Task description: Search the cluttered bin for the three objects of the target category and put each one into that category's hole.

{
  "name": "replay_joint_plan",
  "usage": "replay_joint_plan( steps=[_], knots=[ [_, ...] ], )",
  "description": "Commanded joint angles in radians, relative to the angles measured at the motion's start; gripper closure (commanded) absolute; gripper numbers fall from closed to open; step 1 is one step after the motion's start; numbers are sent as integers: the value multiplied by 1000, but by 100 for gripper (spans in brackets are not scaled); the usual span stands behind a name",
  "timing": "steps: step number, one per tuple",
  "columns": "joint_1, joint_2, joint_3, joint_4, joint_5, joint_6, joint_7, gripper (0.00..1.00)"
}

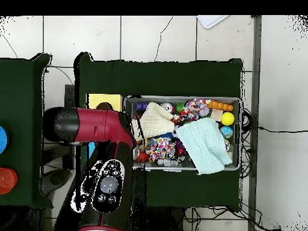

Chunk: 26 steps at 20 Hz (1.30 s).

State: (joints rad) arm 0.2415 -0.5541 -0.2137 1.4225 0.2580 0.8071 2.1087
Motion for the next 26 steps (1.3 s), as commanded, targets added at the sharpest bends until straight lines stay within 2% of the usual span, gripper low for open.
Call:
replay_joint_plan(
  steps=[1,9,19,26],
  knots=[
    [-45,-7,92,143,-37,-1,20,100],
    [-93,-36,113,224,-70,-63,-27,100],
    [-88,-53,114,206,-87,-18,17,100],
    [-64,-56,102,158,-82,49,55,100]
  ],
)
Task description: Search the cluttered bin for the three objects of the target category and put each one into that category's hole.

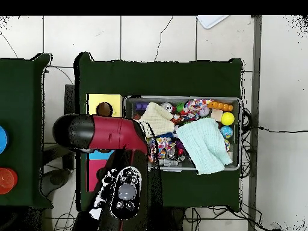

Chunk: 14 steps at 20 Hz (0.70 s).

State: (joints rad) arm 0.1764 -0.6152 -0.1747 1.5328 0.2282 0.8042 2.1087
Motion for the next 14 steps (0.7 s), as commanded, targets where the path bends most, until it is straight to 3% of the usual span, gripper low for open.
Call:
replay_joint_plan(
  steps=[1,4,8,14],
  knots=[
    [6,6,59,40,-52,63,62,100],
    [27,-14,49,16,-45,127,92,100],
    [36,-77,35,-53,-45,297,106,100],
    [3,-157,31,-140,-77,493,35,100]
  ],
)
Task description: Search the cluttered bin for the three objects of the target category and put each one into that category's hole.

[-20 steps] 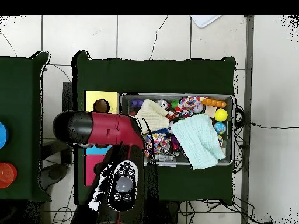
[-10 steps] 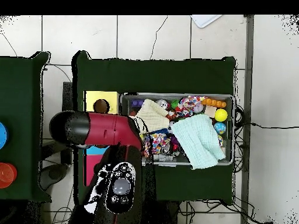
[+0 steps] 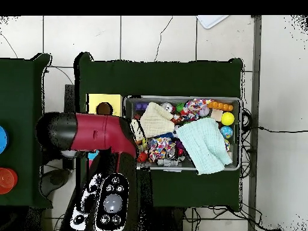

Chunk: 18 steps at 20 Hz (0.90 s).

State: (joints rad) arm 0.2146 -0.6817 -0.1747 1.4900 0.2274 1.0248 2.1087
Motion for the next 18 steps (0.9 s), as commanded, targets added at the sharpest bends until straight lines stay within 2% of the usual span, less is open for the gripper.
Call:
replay_joint_plan(
  steps=[1,4,8,12,18],
  knots=[
    [-42,-99,23,-112,-102,274,-1,100],
    [-91,-103,22,-138,-167,211,-107,100],
    [-161,-121,61,-101,-197,121,-190,100],
    [-200,-128,96,-46,-214,32,-200,100],
    [-234,-95,140,0,-245,-89,-178,100]
  ],
)
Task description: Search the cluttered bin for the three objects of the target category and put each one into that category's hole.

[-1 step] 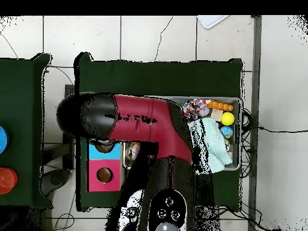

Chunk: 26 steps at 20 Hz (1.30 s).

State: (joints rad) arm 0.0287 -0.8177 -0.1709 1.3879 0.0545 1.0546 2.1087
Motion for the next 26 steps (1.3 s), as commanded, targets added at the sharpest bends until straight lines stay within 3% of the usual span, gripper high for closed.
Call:
replay_joint_plan(
  steps=[1,11,20,26],
  knots=[
    [-53,45,141,105,-77,-130,-176,100],
    [-114,106,221,169,-99,-266,-147,100],
    [-152,198,265,199,-192,-446,-133,100],
    [-191,211,293,241,-236,-492,-123,100]
  ],
)
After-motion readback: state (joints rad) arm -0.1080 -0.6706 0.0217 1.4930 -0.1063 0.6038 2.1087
